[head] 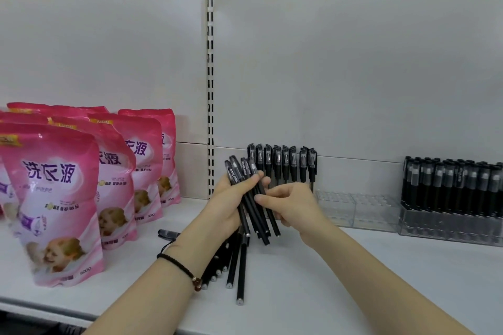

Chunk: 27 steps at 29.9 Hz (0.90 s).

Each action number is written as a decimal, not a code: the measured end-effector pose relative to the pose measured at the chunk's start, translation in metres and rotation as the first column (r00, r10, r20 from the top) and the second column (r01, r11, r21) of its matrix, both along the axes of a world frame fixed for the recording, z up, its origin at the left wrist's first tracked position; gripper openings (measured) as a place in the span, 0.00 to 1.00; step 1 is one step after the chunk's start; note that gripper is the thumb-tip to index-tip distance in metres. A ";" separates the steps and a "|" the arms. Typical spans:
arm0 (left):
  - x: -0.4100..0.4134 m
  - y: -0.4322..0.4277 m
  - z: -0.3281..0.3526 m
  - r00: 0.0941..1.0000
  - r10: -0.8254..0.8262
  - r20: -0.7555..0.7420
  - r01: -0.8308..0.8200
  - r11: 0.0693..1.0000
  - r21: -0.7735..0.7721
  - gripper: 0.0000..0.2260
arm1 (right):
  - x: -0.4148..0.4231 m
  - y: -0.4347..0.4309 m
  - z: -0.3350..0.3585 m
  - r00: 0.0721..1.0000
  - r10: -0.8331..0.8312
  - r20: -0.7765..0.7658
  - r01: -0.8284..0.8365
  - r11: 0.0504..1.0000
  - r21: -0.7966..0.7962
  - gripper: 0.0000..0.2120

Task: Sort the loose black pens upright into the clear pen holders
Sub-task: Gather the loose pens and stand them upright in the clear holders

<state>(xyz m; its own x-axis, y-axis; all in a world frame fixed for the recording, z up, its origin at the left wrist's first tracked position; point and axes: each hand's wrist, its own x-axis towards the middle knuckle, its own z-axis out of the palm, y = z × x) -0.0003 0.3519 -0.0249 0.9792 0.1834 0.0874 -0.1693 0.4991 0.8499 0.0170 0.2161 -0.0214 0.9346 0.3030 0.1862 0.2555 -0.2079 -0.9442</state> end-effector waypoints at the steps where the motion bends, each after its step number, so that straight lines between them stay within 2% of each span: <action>1: 0.000 0.001 0.004 0.999 0.039 0.020 -0.038 0.999 -0.030 0.09 | 0.001 0.000 -0.001 1.000 -0.007 0.004 0.007 1.000 -0.014 0.08; 4: -0.001 0.014 0.014 0.970 0.217 0.106 -0.205 0.972 -0.113 0.03 | 0.002 0.000 -0.003 1.000 0.009 -0.026 -0.011 0.996 -0.088 0.10; 6: -0.001 0.023 0.017 0.946 0.295 0.131 -0.277 0.951 -0.139 0.03 | 0.000 0.002 -0.006 0.998 0.036 -0.043 -0.044 0.982 -0.185 0.09; 10: -0.003 0.024 0.015 0.946 0.298 0.129 -0.280 0.950 -0.139 0.06 | -0.008 0.016 -0.017 0.998 0.050 0.026 -0.032 0.887 -0.461 0.14; 13: -0.004 0.022 0.014 0.955 0.266 0.134 -0.251 0.961 -0.119 0.06 | -0.009 0.026 -0.024 0.996 0.066 0.063 -0.018 0.815 -0.580 0.20; 15: -0.004 0.022 0.013 0.960 0.251 0.124 -0.238 0.965 -0.114 0.05 | -0.010 0.026 -0.022 0.994 0.092 0.063 -0.030 0.770 -0.637 0.20; 23: -0.004 0.024 0.013 0.969 0.239 0.065 -0.230 0.965 -0.128 0.05 | -0.011 0.011 -0.003 0.990 0.143 0.004 -0.102 0.720 -0.687 0.13; 27: -0.005 0.023 0.013 0.979 0.201 -0.013 -0.201 0.966 -0.162 0.07 | -0.002 0.004 0.000 0.994 0.105 -0.018 -0.089 0.725 -0.683 0.20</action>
<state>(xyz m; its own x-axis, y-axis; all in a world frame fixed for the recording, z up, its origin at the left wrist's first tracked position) -0.0057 0.3752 -0.0118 0.9205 0.3883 0.0443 -0.2834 0.5850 0.7599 0.0148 0.2200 -0.0214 0.8915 0.4443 -0.0881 0.3275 -0.7666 -0.5523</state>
